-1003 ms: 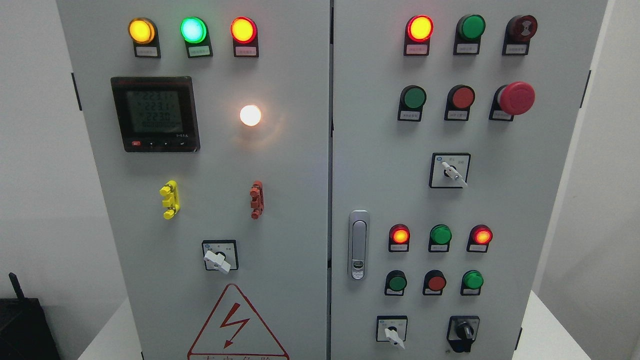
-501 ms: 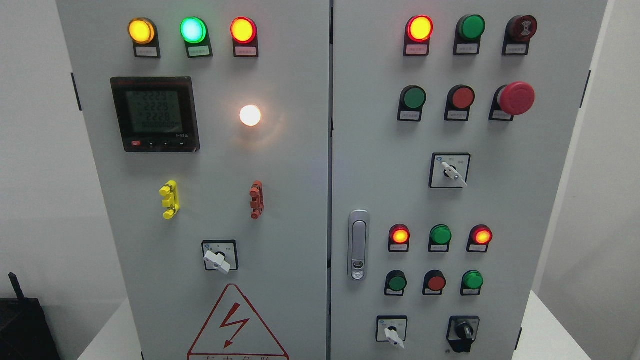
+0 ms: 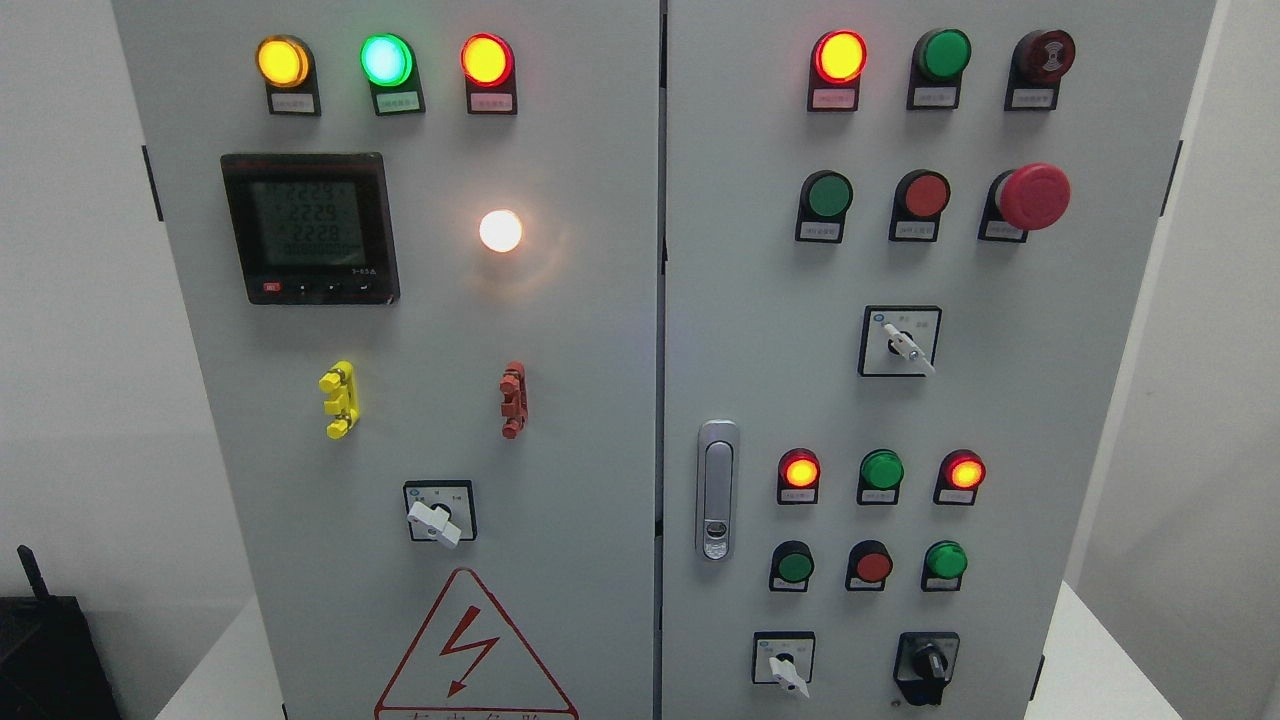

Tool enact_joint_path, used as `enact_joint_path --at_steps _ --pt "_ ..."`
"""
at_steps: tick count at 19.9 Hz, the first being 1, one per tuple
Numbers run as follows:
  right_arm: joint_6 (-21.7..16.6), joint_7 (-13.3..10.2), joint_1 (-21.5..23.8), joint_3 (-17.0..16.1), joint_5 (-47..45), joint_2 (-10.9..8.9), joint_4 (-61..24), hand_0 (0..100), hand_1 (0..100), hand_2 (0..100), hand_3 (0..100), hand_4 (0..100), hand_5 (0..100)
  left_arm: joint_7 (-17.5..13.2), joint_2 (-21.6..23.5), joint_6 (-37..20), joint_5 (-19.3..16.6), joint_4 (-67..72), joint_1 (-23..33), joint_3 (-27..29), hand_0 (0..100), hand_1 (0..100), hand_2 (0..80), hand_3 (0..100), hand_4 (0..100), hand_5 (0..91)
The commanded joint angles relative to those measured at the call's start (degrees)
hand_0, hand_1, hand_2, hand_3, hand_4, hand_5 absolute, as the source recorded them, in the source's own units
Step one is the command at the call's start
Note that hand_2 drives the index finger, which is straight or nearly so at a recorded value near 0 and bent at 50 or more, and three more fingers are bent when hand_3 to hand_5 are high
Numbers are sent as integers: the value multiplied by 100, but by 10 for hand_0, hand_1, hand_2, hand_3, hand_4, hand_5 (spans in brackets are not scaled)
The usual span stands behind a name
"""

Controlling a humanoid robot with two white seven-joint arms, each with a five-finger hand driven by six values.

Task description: Trip black knob to open circuit

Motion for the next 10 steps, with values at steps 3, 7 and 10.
enact_joint_path --at_steps 3,7,10 --pt "175 62 -230 -12 -29 267 -671 0 0 41 1000 1000 995 0 0 -1 0 -143 0 0 120 389 0 0 0 0" --pt "289 71 -371 58 -29 276 -689 0 0 42 1000 1000 995 0 0 -1 0 -143 0 0 120 389 0 0 0 0" --pt "377 71 -441 76 -29 285 -689 0 0 43 1000 1000 995 0 0 -1 0 -143 0 0 120 389 0 0 0 0"
